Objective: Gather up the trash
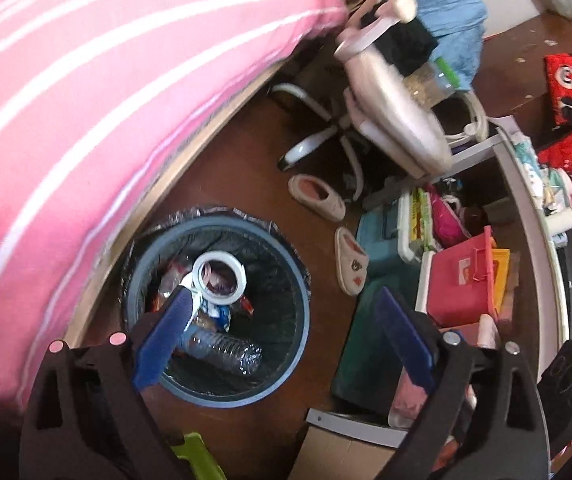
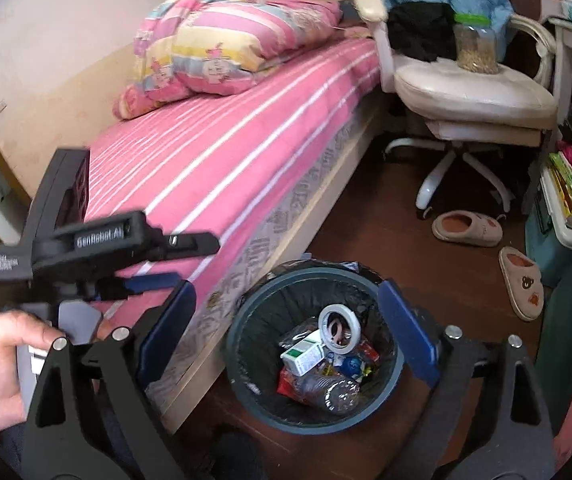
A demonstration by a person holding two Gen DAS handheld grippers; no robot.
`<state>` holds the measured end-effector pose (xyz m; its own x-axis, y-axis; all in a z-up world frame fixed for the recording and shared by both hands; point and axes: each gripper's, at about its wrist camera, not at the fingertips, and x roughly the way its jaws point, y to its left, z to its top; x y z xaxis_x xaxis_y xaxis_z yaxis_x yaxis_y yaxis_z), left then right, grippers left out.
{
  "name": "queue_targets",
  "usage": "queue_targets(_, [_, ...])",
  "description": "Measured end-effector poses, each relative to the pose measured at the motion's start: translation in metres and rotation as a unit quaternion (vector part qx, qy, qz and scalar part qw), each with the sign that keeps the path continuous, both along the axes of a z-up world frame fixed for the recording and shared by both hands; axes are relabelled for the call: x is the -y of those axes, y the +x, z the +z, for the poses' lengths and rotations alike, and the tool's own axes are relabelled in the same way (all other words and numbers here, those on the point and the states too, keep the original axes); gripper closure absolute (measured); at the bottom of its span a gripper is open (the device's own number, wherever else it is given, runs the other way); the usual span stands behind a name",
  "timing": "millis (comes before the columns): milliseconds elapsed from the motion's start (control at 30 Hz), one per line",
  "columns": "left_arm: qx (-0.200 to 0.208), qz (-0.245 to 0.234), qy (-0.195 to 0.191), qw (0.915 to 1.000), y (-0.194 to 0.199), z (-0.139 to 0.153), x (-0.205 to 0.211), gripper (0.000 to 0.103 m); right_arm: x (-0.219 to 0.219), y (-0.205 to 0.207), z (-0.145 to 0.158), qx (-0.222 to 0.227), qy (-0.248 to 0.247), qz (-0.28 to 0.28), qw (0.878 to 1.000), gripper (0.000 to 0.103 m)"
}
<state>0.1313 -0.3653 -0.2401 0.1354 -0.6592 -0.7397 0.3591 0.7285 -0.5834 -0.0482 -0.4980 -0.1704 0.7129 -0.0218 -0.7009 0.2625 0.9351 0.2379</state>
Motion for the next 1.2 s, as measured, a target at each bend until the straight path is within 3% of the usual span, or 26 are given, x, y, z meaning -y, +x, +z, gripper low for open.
queue_targets(167, [0.064, 0.024, -0.024, 0.9974, -0.016, 0.041, -0.029, 0.009, -0.035, -0.004, 0.029, 0.02, -0.003, 0.036, 0.999, 0.01])
queue_targets(300, [0.12, 0.052, -0.052, 0.9901, -0.026, 0.078, -0.061, 0.006, -0.07, -0.002, 0.061, 0.052, -0.024, 0.065, 0.996, 0.008])
queue_targets(467, [0.202, 0.116, -0.049, 0.9713, -0.041, 0.129, -0.121, 0.006, -0.123, -0.001, 0.101, 0.094, -0.053, 0.108, 0.988, 0.006])
queue_targets(667, [0.29, 0.194, -0.016, 0.9368, -0.075, 0.173, -0.204, 0.005, -0.179, 0.005, 0.124, 0.125, -0.051, 0.148, 0.98, 0.006])
queue_targets(800, [0.339, 0.241, 0.031, 0.9091, -0.104, 0.178, -0.251, 0.005, -0.221, 0.009, 0.128, 0.13, -0.047, 0.173, 0.975, 0.005])
queue_targets(900, [0.343, 0.287, 0.059, 0.8924, -0.119, 0.167, -0.294, 0.005, -0.259, 0.011, 0.123, 0.132, -0.063, 0.203, 0.968, 0.005])
queue_targets(1033, [0.316, 0.33, 0.073, 0.8864, -0.125, 0.148, -0.341, 0.005, -0.307, 0.014, 0.111, 0.135, -0.104, 0.248, 0.954, 0.005])
queue_targets(1200, [0.316, 0.375, 0.11, 0.8647, -0.124, 0.142, -0.373, 0.005, -0.353, 0.029, 0.099, 0.161, -0.122, 0.29, 0.936, 0.005])
